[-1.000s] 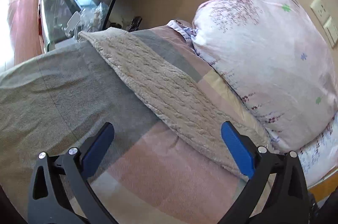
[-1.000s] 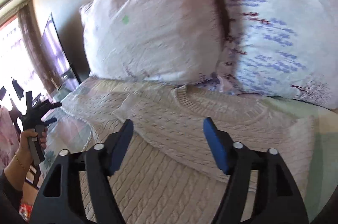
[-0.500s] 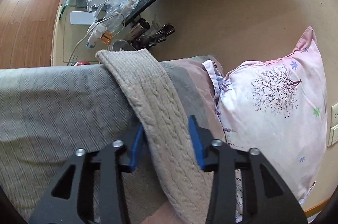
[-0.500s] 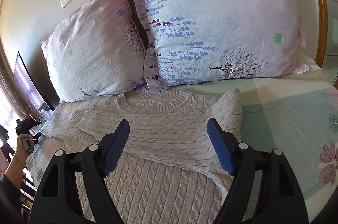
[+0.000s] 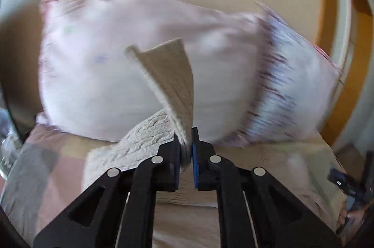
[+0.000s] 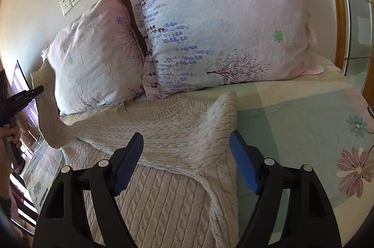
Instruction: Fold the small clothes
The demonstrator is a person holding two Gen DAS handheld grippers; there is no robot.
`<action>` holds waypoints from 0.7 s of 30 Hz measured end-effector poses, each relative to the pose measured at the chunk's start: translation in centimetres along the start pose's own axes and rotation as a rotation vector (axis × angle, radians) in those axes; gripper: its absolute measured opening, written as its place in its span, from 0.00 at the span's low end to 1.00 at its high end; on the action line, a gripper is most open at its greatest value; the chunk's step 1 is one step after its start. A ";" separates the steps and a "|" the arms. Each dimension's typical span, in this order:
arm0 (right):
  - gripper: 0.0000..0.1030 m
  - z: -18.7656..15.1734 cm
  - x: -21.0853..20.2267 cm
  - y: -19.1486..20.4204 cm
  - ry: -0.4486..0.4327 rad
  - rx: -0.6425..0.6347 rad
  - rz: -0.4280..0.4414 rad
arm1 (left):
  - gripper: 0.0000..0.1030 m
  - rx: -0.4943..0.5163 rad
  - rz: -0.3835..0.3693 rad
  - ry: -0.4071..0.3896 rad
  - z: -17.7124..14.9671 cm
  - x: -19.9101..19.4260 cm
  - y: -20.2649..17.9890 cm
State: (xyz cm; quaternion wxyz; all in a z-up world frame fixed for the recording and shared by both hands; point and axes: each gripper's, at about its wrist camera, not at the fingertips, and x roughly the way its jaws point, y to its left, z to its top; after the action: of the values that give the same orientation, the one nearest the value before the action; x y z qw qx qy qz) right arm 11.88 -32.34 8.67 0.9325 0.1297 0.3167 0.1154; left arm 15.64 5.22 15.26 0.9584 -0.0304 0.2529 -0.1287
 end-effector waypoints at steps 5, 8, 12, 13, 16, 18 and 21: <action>0.75 -1.2 -0.6 -1.4 0.048 0.070 0.015 | 0.50 0.204 -0.211 0.279 -7.2 8.0 -13.1; 0.75 -2.7 -2.8 -2.4 0.086 0.090 0.021 | 0.50 0.163 -0.194 0.341 -9.7 6.9 -10.3; 0.75 -5.7 -5.8 -4.9 0.154 0.150 0.023 | 0.67 -0.018 -0.129 0.276 -11.1 -0.9 -1.8; 0.75 -6.6 -6.1 -5.5 0.176 0.180 0.034 | 0.68 -0.069 -0.092 0.285 -12.3 -3.0 0.7; 0.71 -9.7 -7.0 -6.7 0.244 0.278 0.085 | 0.68 -0.197 -0.041 0.340 -15.8 -7.0 5.2; 0.65 -11.5 -7.4 -6.9 0.281 0.317 0.110 | 0.68 -0.274 -0.051 0.381 -19.2 -8.9 6.2; 0.60 -13.0 -8.9 -6.4 0.264 0.326 0.131 | 0.67 -0.314 -0.068 0.346 -22.0 -11.0 5.8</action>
State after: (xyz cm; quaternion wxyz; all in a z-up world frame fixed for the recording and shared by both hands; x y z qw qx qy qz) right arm -2.15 -38.83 1.69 0.8402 0.2827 0.4414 0.1392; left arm -3.09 13.88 0.65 0.8795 -0.1651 0.4291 -0.1232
